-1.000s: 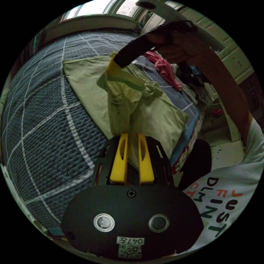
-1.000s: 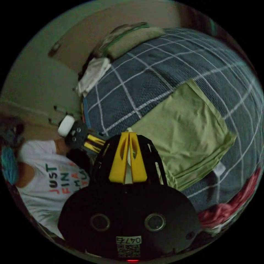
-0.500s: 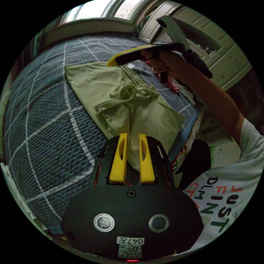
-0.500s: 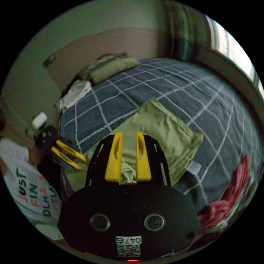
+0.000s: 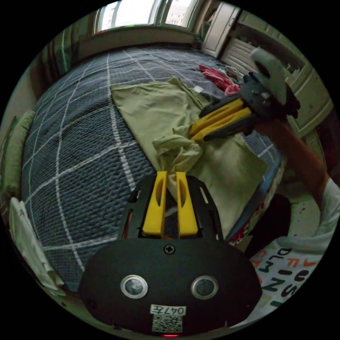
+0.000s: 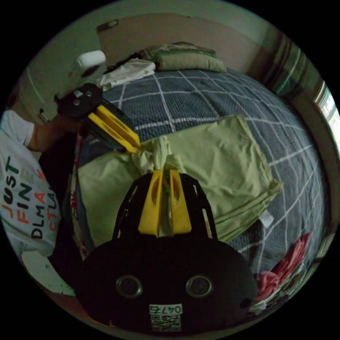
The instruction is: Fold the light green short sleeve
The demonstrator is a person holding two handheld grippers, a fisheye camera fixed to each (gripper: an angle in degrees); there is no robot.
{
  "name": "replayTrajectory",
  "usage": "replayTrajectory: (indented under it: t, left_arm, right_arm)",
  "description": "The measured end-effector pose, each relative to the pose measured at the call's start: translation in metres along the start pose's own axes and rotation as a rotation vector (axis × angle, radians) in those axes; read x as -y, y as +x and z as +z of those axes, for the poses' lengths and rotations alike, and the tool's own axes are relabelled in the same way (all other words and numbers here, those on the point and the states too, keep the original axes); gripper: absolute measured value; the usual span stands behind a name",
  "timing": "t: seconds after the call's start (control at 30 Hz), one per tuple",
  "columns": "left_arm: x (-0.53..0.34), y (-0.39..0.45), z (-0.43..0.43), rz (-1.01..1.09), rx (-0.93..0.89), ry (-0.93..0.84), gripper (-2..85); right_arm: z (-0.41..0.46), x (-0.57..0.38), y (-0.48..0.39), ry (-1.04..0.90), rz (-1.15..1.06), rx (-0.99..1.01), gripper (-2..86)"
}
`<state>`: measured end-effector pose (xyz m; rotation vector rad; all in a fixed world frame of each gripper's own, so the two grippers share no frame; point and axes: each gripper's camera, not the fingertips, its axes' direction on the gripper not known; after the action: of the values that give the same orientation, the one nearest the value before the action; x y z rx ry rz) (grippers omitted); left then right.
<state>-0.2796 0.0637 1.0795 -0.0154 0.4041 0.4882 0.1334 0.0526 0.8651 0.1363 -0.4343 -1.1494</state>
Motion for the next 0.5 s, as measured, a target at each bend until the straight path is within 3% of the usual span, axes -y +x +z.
replayTrajectory:
  t: [0.03,0.13,0.2,0.3,0.5]
  left_arm:
    - [-0.001,-0.001,-0.007,-0.01,-0.026,0.018,5.4]
    - [0.003,-0.013,-0.042,-0.036,-0.032,0.163,6.2]
    - [0.02,-0.027,-0.055,-0.038,0.015,0.189,7.7]
    - [0.067,-0.05,-0.052,-0.046,0.107,0.125,10.9]
    - [0.143,-0.067,-0.004,-0.064,0.175,0.07,11.0]
  right_arm:
    - [0.0,-0.005,0.002,0.006,0.011,0.015,1.0]
    - [-0.053,-0.044,0.014,0.284,0.078,-0.033,1.4]
    - [-0.096,-0.084,0.047,0.397,0.217,-0.159,2.3]
    - [-0.107,-0.117,0.099,0.286,0.377,-0.34,5.2]
    - [-0.088,-0.123,0.155,0.242,0.514,-0.36,9.1]
